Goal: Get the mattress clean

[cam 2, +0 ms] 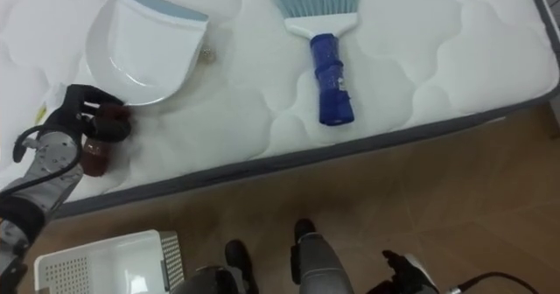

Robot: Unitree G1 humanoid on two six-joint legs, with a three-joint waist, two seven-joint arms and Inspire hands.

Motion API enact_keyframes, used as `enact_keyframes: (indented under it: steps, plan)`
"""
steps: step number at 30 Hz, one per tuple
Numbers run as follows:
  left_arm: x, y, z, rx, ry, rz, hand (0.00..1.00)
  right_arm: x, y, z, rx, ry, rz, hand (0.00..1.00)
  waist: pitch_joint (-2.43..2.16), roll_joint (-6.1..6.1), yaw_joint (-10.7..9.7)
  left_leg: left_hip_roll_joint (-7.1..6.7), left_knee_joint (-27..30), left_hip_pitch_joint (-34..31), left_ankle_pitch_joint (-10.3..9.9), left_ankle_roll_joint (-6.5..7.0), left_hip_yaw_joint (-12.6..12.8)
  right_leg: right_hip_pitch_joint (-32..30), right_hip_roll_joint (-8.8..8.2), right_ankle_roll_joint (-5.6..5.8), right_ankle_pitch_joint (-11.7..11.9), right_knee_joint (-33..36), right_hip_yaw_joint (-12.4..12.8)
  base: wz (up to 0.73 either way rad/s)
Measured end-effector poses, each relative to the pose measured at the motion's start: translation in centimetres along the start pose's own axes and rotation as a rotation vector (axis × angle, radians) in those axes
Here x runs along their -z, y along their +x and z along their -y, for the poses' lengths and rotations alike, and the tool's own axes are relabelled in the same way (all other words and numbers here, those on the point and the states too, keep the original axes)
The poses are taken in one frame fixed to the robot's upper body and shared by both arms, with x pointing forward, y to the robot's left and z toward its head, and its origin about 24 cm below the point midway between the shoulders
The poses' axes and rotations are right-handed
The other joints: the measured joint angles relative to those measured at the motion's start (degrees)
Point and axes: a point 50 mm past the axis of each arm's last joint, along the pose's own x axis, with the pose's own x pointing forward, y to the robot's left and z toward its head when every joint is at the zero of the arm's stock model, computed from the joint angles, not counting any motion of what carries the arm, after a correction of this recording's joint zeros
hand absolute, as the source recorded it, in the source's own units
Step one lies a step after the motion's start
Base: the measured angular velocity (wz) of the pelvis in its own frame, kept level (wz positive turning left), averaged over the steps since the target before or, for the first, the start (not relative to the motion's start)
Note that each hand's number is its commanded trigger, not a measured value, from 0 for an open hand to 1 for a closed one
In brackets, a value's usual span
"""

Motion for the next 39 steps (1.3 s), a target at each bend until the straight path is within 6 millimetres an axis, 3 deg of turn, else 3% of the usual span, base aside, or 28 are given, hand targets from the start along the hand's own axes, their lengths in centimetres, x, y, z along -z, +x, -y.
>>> enact_keyframes:
  steps: [7,15,20,25,36,39]
  plan:
    - [0.4,-0.1,0.2,0.006,0.011,-0.008,1.00,-0.2,0.0,0.0,0.011,0.019,0.020,0.00,-0.05,-0.06,0.00,0.17,-0.07,0.85,0.00,-0.01,0.08,0.89,0.18,-0.07,0.11,-0.16,0.02,0.00]
    - [1.9,-1.0,0.9,-0.014,0.180,0.019,1.00,-0.2,0.0,-0.3,0.013,0.062,0.031,0.00,-0.30,-0.23,0.03,0.92,-1.94,3.80,0.22,-0.32,0.39,4.38,0.88,-0.14,1.29,-3.57,-0.02,-0.05]
    - [1.2,-1.0,0.8,-0.058,0.273,0.101,1.00,-0.3,-0.1,-0.3,0.010,0.072,0.048,0.00,-0.49,-0.10,1.42,1.12,-2.23,3.83,0.23,-0.31,0.37,4.80,1.53,0.01,1.90,-4.89,0.00,-0.02]
    - [1.0,-1.3,1.0,-0.079,0.362,0.189,1.00,-0.3,-0.1,-0.2,-0.005,0.085,0.066,0.00,-0.92,0.52,1.77,1.08,-2.34,4.63,0.25,-0.27,0.31,5.83,1.28,0.14,2.09,-5.12,-0.48,0.05]
    - [1.2,-2.4,1.4,-0.089,0.375,0.311,1.00,0.0,0.0,1.2,0.034,0.164,0.064,0.00,-1.02,1.87,4.54,1.03,-3.70,5.96,0.29,-0.20,0.43,6.95,1.12,0.19,2.05,-6.31,-0.37,-0.01]
    - [2.2,-2.8,1.2,-0.078,0.385,0.303,1.00,-0.1,0.0,1.4,0.034,0.164,0.068,0.00,-1.06,1.91,4.65,0.92,-3.98,5.97,0.32,-0.19,0.41,6.90,0.95,0.20,2.03,-6.24,-0.58,0.01]
